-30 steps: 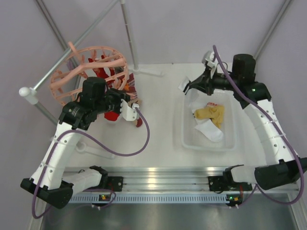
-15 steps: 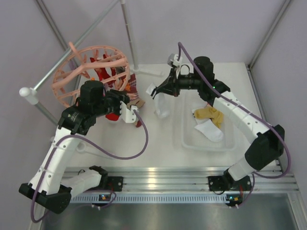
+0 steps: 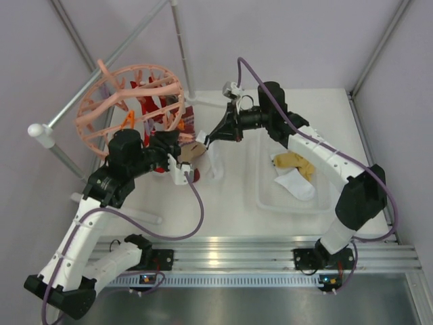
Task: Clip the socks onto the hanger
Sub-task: Clamp the sock onto the hanger.
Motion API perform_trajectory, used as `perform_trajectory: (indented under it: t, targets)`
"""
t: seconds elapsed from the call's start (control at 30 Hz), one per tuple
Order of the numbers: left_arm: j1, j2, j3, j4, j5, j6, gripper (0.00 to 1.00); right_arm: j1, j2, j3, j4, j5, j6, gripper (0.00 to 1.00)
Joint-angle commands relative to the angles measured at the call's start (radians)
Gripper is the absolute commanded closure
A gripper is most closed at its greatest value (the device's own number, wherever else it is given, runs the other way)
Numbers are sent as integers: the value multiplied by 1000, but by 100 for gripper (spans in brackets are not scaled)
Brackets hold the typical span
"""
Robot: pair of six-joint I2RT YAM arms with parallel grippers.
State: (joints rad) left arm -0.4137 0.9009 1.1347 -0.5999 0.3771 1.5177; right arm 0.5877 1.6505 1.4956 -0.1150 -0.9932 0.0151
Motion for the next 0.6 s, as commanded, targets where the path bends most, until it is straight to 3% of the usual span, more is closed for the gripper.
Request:
perform_trajectory:
  t: [0.0,0.57]
  targets:
    - [-7,-28,-53,84,101,-7,100,23,11,63,52,-53,28,100]
    - [-7,-26,-73,114,112,21,100,46,45,132,-17,-44,-58,100]
